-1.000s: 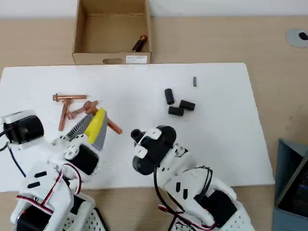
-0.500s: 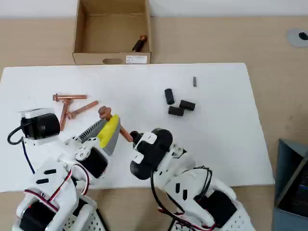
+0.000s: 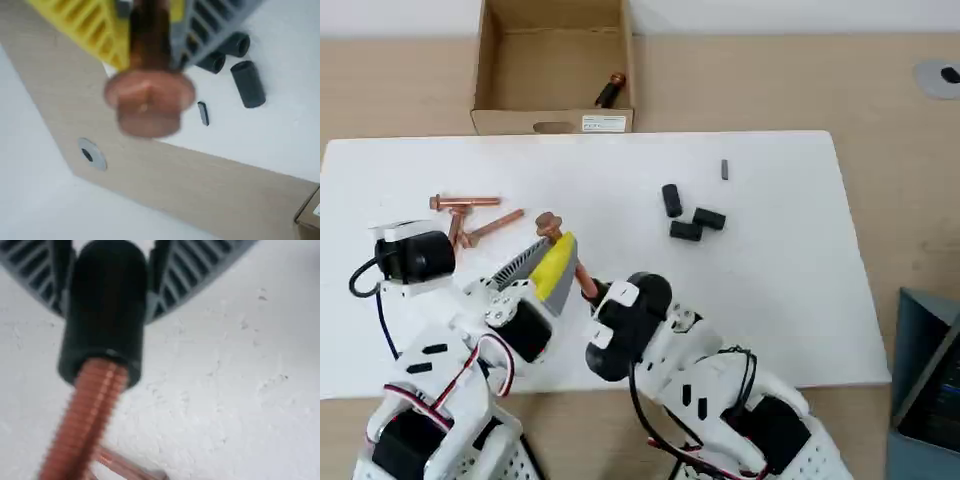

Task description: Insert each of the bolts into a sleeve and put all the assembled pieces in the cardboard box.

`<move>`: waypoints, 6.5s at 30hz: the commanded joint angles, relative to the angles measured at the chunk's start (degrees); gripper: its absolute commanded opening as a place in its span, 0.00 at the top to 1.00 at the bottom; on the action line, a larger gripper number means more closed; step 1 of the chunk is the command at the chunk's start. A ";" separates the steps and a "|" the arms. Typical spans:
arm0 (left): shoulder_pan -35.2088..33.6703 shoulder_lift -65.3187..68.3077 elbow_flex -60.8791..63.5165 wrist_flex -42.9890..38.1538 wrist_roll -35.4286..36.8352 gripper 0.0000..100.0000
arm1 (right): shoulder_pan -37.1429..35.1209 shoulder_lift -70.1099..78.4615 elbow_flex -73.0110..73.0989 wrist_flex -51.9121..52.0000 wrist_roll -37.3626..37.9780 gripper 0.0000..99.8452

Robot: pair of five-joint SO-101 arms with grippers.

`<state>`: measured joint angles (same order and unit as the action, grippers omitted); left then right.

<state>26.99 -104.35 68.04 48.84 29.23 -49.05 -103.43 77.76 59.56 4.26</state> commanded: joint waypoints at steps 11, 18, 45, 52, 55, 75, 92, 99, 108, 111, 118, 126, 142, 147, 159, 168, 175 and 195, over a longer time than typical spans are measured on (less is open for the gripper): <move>0.18 -0.22 -1.23 0.53 -5.98 1.00 | -0.84 -4.62 -1.63 -1.49 0.35 0.99; 0.62 -0.22 -1.05 0.35 -5.63 1.00 | -0.84 -4.62 -1.63 -1.49 0.35 0.99; 0.88 -0.22 -5.54 12.66 -5.71 1.00 | -0.75 -4.62 -1.10 -4.66 0.35 0.99; 9.05 -0.22 -4.40 15.12 -5.89 1.00 | -0.92 -4.62 -1.45 -4.75 0.35 0.99; 11.60 -0.22 -1.93 15.12 -5.98 1.00 | -0.92 -4.62 -1.54 -4.75 0.44 0.99; 5.54 0.04 -3.25 19.87 -5.71 0.80 | -0.84 -4.62 -1.36 -4.75 0.44 0.99; -5.27 -0.13 -16.70 21.80 -15.65 1.00 | 1.19 -4.53 -1.10 -4.75 -0.09 0.99; -21.63 -0.13 -11.25 21.80 -25.41 1.00 | 13.41 -4.09 -3.21 -3.16 -0.09 0.99; -34.55 -0.22 9.67 21.19 -30.95 1.00 | 26.95 0.22 -9.19 -0.18 -6.77 0.99; -36.40 -0.22 14.95 18.46 -30.86 1.00 | 28.00 8.84 -15.87 -0.53 -9.85 0.99; -37.19 -0.22 23.38 11.60 -30.86 1.00 | 28.00 34.51 -33.45 -2.99 -11.96 0.99; -36.84 -0.22 26.81 10.02 -30.68 1.00 | 28.00 59.56 -50.77 -11.60 -6.86 0.99; -37.27 -0.22 26.73 10.02 -30.51 1.00 | 27.74 104.66 -86.55 -24.97 5.27 0.99; -37.27 -0.22 26.73 10.02 -30.51 1.00 | 26.68 119.25 -98.68 -25.76 6.86 0.99; -37.01 -0.22 26.73 10.02 -30.68 1.00 | 23.25 147.91 -128.84 -25.23 7.65 0.97; -37.01 -0.22 26.73 10.02 -30.77 1.00 | 21.76 157.58 -143.08 -16.44 9.67 0.85; -37.01 -0.22 26.73 10.02 -30.77 1.00 | 21.93 159.96 -149.67 -11.16 9.93 0.85; -37.01 -0.22 26.73 10.02 -30.77 1.00 | 24.40 155.56 -173.32 25.14 9.93 0.85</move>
<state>-9.76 -104.09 95.12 59.74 -1.10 -26.37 57.27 -92.88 81.80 13.58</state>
